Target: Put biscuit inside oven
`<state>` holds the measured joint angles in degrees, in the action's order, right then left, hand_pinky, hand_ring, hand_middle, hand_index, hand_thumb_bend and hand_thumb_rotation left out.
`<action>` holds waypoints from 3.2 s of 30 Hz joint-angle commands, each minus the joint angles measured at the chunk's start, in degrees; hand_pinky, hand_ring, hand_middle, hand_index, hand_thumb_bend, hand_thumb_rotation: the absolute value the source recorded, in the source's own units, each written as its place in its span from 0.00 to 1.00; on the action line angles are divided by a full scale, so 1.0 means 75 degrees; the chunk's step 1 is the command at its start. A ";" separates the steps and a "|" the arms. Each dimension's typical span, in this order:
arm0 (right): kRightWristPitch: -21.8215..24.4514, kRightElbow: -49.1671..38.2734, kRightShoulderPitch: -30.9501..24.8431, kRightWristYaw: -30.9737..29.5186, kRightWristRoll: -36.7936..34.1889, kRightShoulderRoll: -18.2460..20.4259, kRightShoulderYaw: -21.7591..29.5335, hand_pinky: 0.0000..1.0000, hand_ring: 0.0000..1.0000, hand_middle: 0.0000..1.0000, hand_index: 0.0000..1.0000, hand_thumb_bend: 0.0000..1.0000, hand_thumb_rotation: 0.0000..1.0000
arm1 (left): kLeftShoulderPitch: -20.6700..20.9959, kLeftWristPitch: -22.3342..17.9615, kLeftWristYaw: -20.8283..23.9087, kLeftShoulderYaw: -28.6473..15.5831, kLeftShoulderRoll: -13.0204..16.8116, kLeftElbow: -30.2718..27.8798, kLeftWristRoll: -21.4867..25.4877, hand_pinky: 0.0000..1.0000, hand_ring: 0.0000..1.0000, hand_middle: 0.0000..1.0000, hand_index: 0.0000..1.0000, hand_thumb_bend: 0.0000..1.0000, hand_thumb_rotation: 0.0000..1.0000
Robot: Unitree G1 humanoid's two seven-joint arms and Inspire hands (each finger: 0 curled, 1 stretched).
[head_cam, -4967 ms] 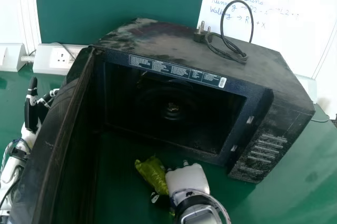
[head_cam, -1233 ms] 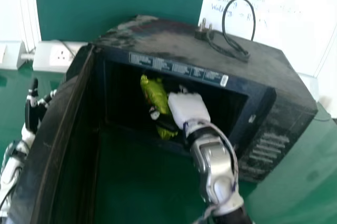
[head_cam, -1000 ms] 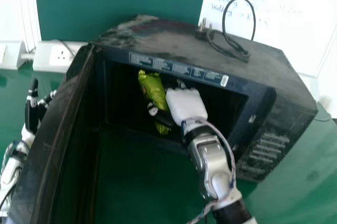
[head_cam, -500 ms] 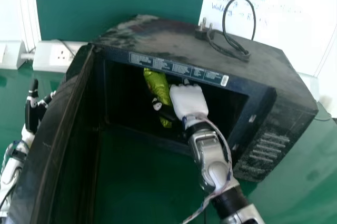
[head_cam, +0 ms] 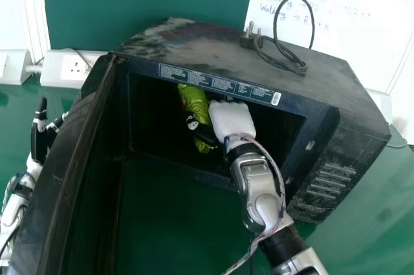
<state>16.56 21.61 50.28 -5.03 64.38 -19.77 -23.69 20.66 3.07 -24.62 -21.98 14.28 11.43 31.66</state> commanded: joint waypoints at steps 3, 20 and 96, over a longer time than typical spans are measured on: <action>0.0215 -0.0443 -0.0170 -0.0292 0.0002 -0.0122 -0.0069 0.45 0.42 0.47 0.58 0.55 0.00 | -0.0090 -0.0027 -0.0074 -0.0045 0.0048 -0.0017 0.0034 0.26 0.32 0.40 0.49 0.51 0.07; 0.0770 -0.2335 -0.0283 -0.3886 -0.0019 -0.0731 -0.0131 0.53 0.61 0.68 0.79 0.95 0.59 | -0.0085 0.0018 0.0028 -0.0028 0.0043 -0.0058 0.0001 0.26 0.32 0.40 0.49 0.51 0.07; -0.0020 -0.7152 -0.5218 -0.6730 -0.9200 -0.5317 0.9843 0.79 0.87 0.92 0.93 0.93 0.55 | -0.0288 -0.0585 -0.1124 0.0141 0.0208 -0.0212 -0.0174 0.24 0.31 0.40 0.49 0.52 0.08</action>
<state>15.76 -32.38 11.86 -57.66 -4.86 -60.27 48.57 19.25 -0.34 -32.33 -21.40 15.01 10.33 30.94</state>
